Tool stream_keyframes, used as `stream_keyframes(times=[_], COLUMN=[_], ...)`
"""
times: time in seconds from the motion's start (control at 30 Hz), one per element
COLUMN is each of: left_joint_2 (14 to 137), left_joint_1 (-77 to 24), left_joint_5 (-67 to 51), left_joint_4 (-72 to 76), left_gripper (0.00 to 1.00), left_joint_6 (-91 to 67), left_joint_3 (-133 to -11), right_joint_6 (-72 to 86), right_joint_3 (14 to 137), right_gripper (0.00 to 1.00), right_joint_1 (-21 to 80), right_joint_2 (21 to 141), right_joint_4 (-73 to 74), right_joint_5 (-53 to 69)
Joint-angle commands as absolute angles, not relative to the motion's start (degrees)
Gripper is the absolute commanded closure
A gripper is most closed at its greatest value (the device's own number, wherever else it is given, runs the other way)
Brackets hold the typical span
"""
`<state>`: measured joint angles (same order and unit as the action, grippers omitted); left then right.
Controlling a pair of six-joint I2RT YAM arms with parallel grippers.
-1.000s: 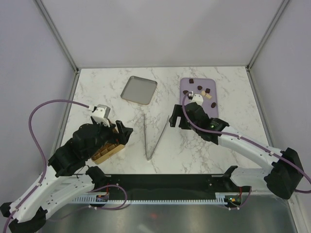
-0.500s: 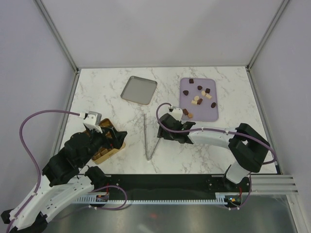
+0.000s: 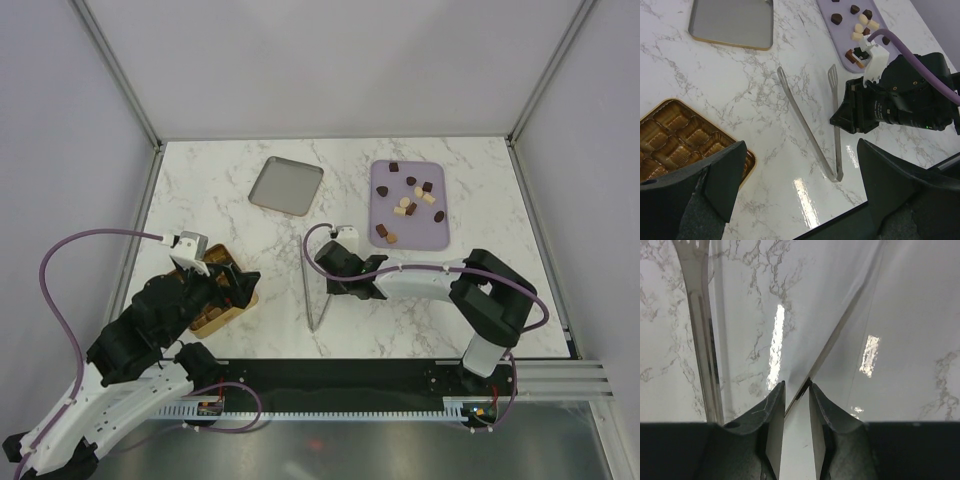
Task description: Pack the chocolate
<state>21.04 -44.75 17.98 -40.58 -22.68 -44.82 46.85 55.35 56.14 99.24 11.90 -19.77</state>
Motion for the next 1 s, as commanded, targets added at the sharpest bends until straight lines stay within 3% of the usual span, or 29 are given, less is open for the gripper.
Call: stream_keyframes(times=[0.0, 0.33, 0.43, 0.53, 0.57, 0.63, 0.97], left_joint_2=[20.4, 20.5, 20.4, 19.9, 19.8, 19.5, 15.0], left_joint_1=[-44.7, -44.7, -44.8, -44.7, -44.7, -44.8, -44.8], left_joint_5=[19.2, 19.2, 19.5, 19.8, 19.8, 19.9, 20.6], left_joint_4=[-39.9, -40.1, -40.1, -40.0, -40.1, -40.1, -40.0], left_gripper=[0.0, 0.0, 0.0, 0.0, 0.0, 0.0, 0.0], left_joint_6=[-22.9, -22.9, -22.9, -22.9, -22.9, -22.9, -22.8], left_joint_3=[-44.6, -44.6, -44.6, -44.5, -44.5, -44.5, -44.5], right_joint_6=[38.4, 28.0, 28.2, 28.5, 28.7, 29.8, 34.9], right_joint_3=[56.7, 56.6, 57.0, 55.6, 54.9, 53.0, 53.5], right_gripper=[0.68, 0.73, 0.63, 0.35, 0.18, 0.02, 0.02], right_joint_1=[56.2, 55.7, 55.7, 55.8, 55.9, 56.4, 61.2], right_joint_2=[95.5, 93.1, 92.1, 88.7, 86.3, 84.1, 87.4], right_joint_4=[13.8, 16.3, 17.0, 15.7, 14.7, 12.4, 11.4], right_joint_5=[-22.6, -24.3, -23.0, -17.7, -16.6, -15.6, -17.9])
